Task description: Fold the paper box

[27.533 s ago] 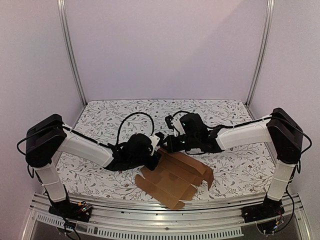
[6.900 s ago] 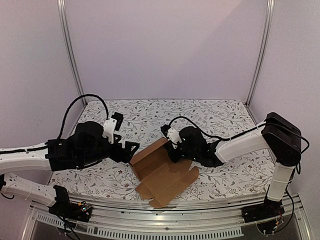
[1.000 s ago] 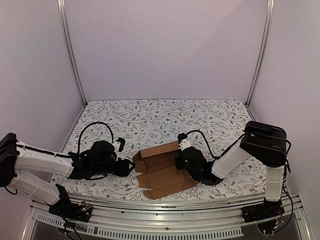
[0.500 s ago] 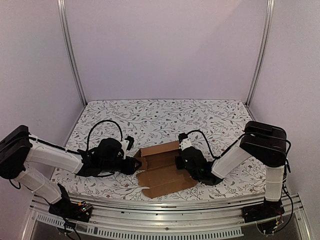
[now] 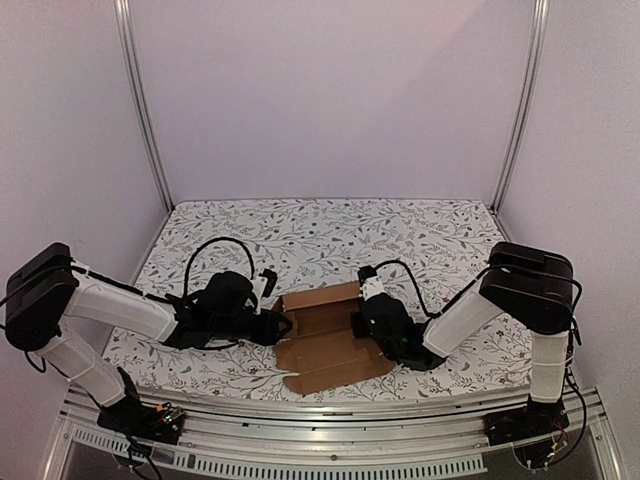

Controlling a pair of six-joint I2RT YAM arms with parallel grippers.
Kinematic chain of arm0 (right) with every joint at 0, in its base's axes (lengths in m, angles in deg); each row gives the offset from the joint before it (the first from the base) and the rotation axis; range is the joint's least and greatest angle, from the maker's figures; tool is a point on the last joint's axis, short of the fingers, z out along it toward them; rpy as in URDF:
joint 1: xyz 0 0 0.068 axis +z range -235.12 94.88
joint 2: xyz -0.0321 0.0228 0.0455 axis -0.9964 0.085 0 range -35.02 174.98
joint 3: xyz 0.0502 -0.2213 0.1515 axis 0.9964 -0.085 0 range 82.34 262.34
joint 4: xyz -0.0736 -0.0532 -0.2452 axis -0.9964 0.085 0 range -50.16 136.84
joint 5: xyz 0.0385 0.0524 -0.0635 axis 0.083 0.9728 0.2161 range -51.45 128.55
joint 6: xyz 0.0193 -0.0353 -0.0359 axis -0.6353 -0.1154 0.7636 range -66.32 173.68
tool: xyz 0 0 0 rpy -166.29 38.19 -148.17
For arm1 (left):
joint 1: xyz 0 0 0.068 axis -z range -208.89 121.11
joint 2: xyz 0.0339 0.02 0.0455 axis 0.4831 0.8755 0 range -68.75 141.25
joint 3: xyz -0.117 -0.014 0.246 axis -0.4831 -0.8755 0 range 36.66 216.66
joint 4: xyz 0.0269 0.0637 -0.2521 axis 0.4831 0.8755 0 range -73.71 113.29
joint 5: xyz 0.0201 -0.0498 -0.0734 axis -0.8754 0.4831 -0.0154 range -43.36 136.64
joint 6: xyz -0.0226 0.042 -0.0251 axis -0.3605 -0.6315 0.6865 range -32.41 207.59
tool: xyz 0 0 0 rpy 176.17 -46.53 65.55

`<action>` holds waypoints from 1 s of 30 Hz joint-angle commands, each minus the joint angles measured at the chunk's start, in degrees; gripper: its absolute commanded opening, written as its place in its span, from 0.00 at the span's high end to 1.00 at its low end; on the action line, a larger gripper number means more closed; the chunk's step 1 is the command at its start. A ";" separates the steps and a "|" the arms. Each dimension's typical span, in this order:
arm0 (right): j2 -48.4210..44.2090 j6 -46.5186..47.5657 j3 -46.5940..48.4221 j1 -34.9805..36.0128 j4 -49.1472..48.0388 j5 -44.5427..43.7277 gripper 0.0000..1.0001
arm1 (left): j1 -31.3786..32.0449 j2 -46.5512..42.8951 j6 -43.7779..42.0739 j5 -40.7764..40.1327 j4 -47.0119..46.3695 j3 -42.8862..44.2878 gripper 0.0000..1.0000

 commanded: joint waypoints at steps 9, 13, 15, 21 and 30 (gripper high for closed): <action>0.76 -2.28 0.18 2.18 1.21 -0.37 1.00 | 3.70 4.11 2.37 -6.56 -0.07 6.56 0.58; 0.89 -3.06 0.20 2.61 1.53 -1.09 1.00 | 4.67 4.48 3.12 -9.08 1.42 7.82 0.60; 1.11 -3.56 0.20 2.87 1.82 -1.46 1.00 | 4.97 4.92 3.55 -10.30 2.27 8.53 0.62; 0.98 -5.15 -0.17 3.34 2.06 -2.04 1.00 | 5.58 7.42 5.32 -13.31 2.98 9.74 0.62; 0.86 -9.19 -0.06 5.18 4.03 -2.91 1.00 | 6.41 9.89 7.47 -20.27 3.88 11.30 0.71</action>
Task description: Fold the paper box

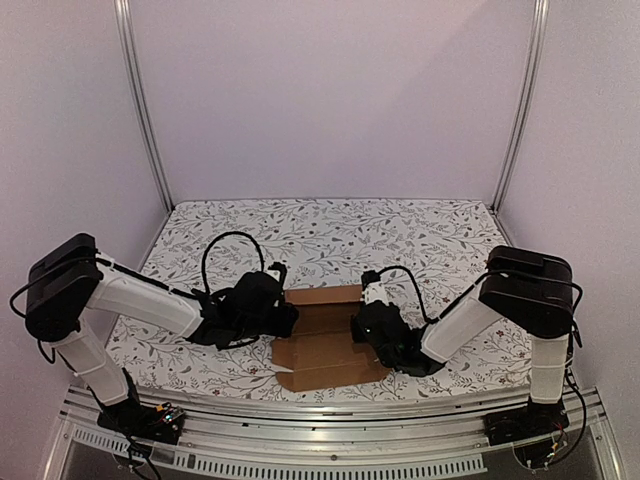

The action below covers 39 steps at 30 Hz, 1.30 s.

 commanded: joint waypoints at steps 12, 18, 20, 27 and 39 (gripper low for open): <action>-3.40 -7.50 1.52 4.26 8.57 4.27 0.90 | 1.16 2.01 1.11 -6.75 0.45 2.57 1.00; -7.85 -6.11 1.43 5.13 10.00 6.05 0.71 | 1.14 1.35 -0.27 -7.61 1.33 2.84 1.00; -9.11 -5.88 1.52 5.31 11.01 6.48 0.66 | 1.13 1.26 -0.61 -7.78 1.42 2.84 1.00; -13.50 -5.22 2.68 5.33 18.61 7.92 0.51 | 1.19 1.35 -1.13 -8.14 1.40 2.84 1.00; -18.64 -3.30 2.40 5.35 24.20 9.27 0.44 | 1.16 0.74 -2.29 -9.43 1.66 2.64 1.00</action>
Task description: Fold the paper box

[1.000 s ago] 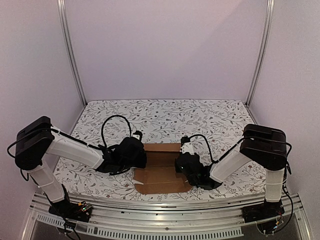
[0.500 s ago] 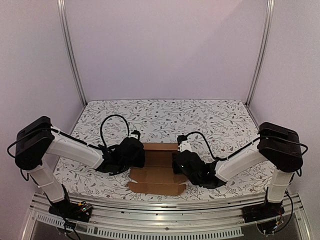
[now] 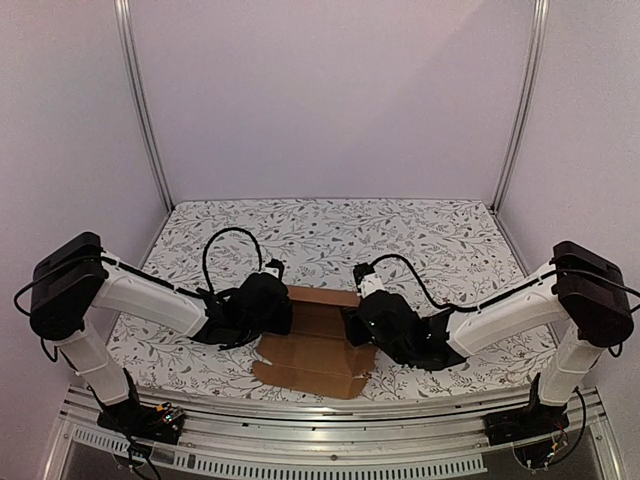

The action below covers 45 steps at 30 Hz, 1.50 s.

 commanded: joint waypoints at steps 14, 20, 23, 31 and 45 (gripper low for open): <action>-14.63 6.96 -1.25 -0.19 11.75 9.88 0.29 | 0.59 -1.64 -3.45 -2.04 0.92 1.27 1.00; -19.75 10.30 0.05 -3.11 16.35 15.21 0.30 | 0.86 -1.81 -3.83 -4.05 1.83 1.46 1.00; -19.18 11.49 2.43 -4.53 16.95 18.46 0.34 | 1.52 -1.62 -3.72 -5.49 2.43 1.78 1.00; -10.53 9.21 12.47 -10.13 18.24 35.98 0.68 | 2.40 1.27 -9.46 -2.71 -1.66 1.94 1.00; 0.71 6.31 15.08 -11.48 13.71 42.75 1.00 | 2.40 6.22 -23.14 10.38 -12.02 3.37 1.00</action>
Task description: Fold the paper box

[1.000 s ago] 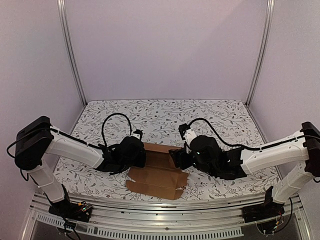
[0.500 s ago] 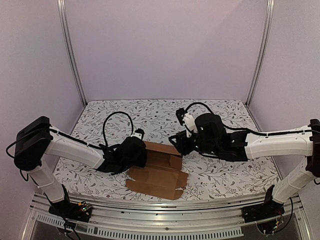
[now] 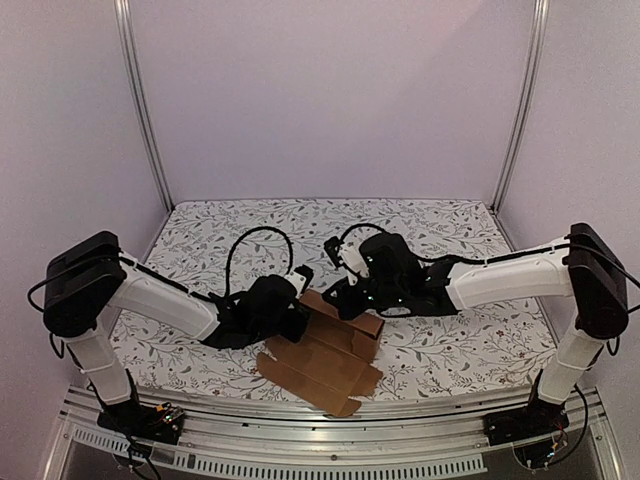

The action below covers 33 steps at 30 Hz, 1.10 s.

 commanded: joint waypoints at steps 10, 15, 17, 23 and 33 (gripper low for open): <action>3.73 -4.88 -2.97 -0.22 -7.06 0.89 1.00 | 0.76 5.36 -7.18 9.97 -7.57 3.12 1.00; 3.84 -5.43 -4.81 -0.27 -7.82 -0.65 1.00 | 0.76 7.32 -7.48 10.39 -9.55 2.71 1.00; 3.83 -5.57 -5.32 -0.24 -7.74 -1.07 1.00 | 0.76 7.98 -7.37 10.51 -10.21 2.56 1.00; 3.75 -6.29 -6.39 -0.27 -7.73 -1.80 1.00 | 0.76 8.76 -6.76 9.99 -12.99 1.51 0.82; 2.57 -6.91 -6.57 -0.22 -7.51 -1.66 1.00 | 0.55 8.67 -5.76 7.25 -17.38 -1.71 0.64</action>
